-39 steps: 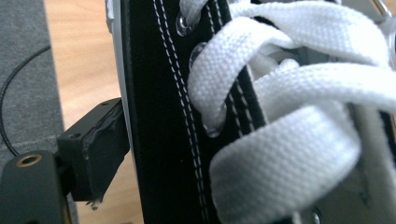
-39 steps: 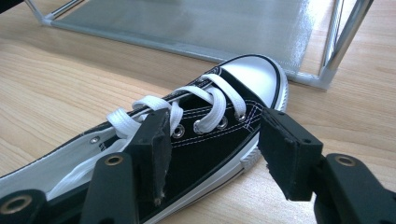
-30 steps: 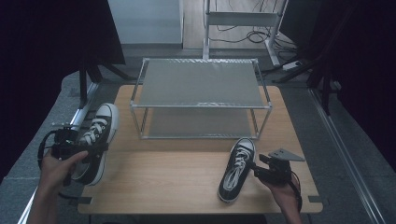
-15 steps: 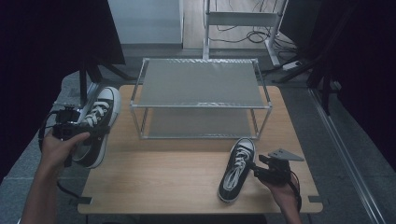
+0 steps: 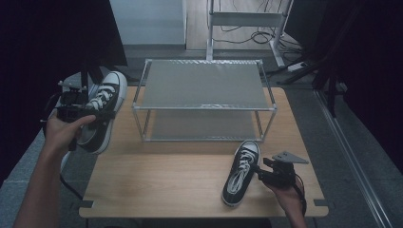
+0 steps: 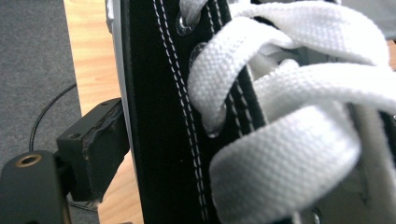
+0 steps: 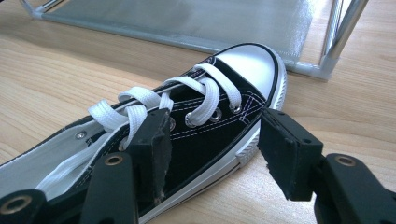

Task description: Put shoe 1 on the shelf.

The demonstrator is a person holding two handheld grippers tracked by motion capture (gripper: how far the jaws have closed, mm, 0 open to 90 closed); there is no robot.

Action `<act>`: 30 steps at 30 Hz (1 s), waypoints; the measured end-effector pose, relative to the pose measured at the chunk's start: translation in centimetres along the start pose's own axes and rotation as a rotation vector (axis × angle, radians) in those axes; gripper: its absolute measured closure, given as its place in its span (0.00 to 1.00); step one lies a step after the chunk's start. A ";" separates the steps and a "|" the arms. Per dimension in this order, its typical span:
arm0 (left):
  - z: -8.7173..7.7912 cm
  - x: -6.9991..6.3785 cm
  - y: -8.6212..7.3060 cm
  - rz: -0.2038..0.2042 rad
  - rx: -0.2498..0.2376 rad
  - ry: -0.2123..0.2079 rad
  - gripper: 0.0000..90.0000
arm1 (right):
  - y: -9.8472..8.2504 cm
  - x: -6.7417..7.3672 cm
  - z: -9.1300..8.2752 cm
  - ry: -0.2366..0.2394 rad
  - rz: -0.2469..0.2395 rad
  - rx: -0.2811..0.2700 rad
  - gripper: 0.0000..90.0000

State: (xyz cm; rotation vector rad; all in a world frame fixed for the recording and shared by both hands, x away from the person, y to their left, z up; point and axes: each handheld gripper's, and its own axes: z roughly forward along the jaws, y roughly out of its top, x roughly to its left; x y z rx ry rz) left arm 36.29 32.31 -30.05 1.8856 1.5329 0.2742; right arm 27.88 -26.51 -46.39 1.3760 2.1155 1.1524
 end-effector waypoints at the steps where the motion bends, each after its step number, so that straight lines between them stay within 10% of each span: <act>1: 0.0 -0.3 0.8 0.002 0.000 0.003 0.15 | 0.0 -0.1 0.0 -0.001 0.000 -0.001 0.49; 30: 3.0 -4.6 8.3 -0.003 0.022 0.010 0.15 | -0.2 -0.7 0.1 -0.006 0.016 0.003 0.49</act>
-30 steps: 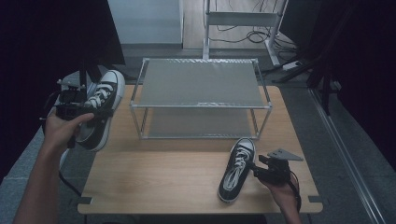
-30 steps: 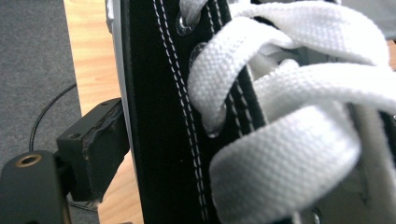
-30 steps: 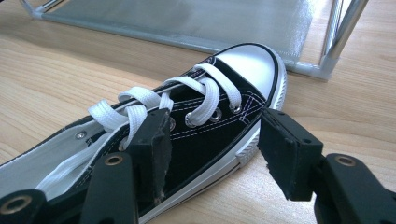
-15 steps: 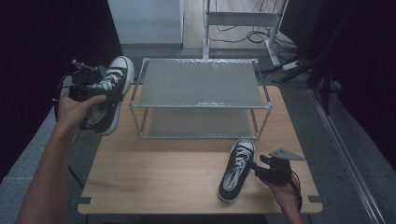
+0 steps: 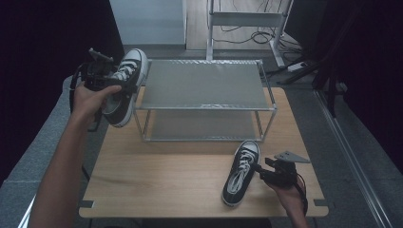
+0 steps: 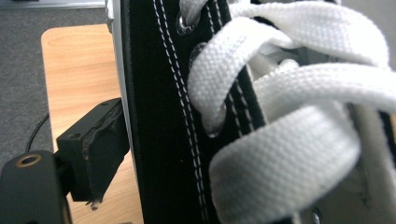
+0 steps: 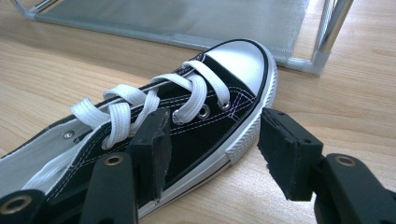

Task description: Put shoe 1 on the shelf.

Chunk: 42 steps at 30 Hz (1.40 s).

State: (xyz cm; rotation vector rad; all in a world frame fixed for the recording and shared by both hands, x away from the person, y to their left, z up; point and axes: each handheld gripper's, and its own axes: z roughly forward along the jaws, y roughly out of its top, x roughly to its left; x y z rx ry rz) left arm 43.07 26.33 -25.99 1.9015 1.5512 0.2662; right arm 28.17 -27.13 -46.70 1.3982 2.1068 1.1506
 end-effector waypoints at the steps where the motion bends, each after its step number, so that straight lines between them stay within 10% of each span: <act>1: 0.1 -0.3 0.3 0.006 -0.001 0.001 0.15 | 0.0 0.0 0.0 0.000 0.000 0.000 0.49; 42: 8.0 -9.5 7.2 0.031 0.118 0.017 0.15 | 0.0 -0.9 -0.5 -0.003 0.023 -0.013 0.49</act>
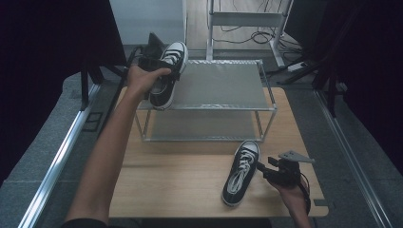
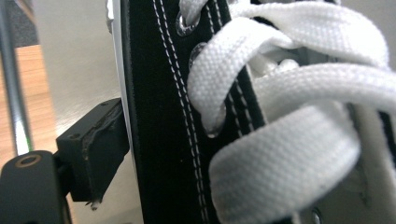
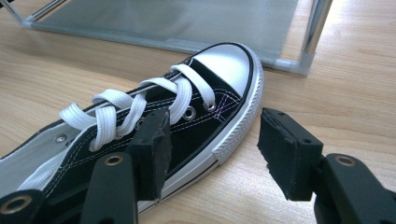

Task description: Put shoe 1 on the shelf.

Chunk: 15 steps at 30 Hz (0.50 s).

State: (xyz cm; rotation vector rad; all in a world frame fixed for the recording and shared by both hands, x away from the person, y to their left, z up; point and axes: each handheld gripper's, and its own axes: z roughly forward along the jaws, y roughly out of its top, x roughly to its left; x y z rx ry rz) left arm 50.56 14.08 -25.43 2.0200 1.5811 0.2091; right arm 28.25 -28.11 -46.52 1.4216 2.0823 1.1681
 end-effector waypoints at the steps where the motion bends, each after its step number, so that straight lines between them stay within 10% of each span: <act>1: 0.2 -0.2 0.1 -0.005 0.002 -0.002 0.15 | 0.0 0.0 0.0 0.000 0.004 0.001 0.49; 15: 2.8 -2.4 1.8 -0.013 0.032 0.014 0.15 | 0.0 -0.3 -0.2 -0.008 0.007 -0.003 0.49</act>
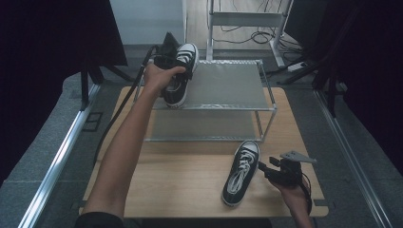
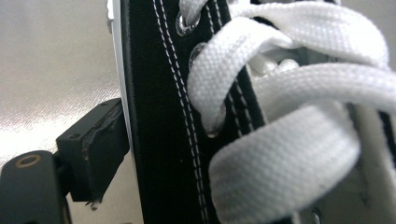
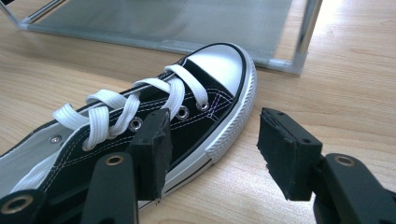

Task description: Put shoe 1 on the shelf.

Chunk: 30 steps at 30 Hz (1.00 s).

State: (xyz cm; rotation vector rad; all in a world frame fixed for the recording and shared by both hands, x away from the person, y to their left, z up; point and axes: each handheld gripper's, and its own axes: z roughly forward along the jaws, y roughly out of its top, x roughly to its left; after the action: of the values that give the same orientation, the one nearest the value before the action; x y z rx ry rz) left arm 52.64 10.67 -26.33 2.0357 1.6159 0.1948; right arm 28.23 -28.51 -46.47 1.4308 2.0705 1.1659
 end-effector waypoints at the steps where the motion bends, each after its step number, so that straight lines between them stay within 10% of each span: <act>1: 0.0 0.0 0.0 0.000 0.000 0.000 0.15 | 0.0 0.0 0.0 0.000 0.000 0.000 0.49; 30: 4.8 -1.7 3.4 -0.138 0.077 0.084 0.14 | -0.1 -0.1 -0.3 -0.002 0.005 -0.006 0.49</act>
State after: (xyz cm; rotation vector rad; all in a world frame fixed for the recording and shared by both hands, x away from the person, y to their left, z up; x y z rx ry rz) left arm 57.11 7.12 -28.43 1.9870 1.8345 0.1723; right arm 27.99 -28.73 -46.34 1.4345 2.0619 1.1708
